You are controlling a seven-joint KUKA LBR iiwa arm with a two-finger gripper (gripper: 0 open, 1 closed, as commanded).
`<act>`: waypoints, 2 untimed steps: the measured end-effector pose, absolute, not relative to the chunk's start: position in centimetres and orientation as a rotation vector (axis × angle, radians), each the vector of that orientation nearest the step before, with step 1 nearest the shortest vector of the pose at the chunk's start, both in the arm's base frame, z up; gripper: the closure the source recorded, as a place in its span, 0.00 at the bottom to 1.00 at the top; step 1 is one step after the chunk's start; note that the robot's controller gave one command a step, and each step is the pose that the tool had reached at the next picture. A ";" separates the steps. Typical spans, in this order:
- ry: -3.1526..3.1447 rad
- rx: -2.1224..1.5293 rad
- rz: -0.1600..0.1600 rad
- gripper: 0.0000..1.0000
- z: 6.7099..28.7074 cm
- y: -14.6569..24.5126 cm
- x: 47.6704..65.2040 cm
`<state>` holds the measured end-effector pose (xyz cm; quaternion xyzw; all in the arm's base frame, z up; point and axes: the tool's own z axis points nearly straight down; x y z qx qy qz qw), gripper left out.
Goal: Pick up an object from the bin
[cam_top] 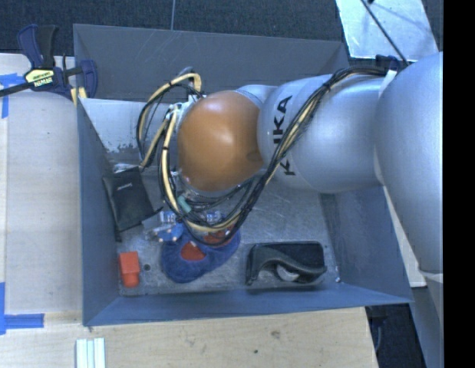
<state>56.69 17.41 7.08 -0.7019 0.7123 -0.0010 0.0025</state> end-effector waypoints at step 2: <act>2.237 -2.196 -0.003 1.00 10.8 17.5 57.0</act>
Offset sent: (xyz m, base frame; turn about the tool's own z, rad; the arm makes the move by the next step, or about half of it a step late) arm 0.0000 0.0000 0.0000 0.0000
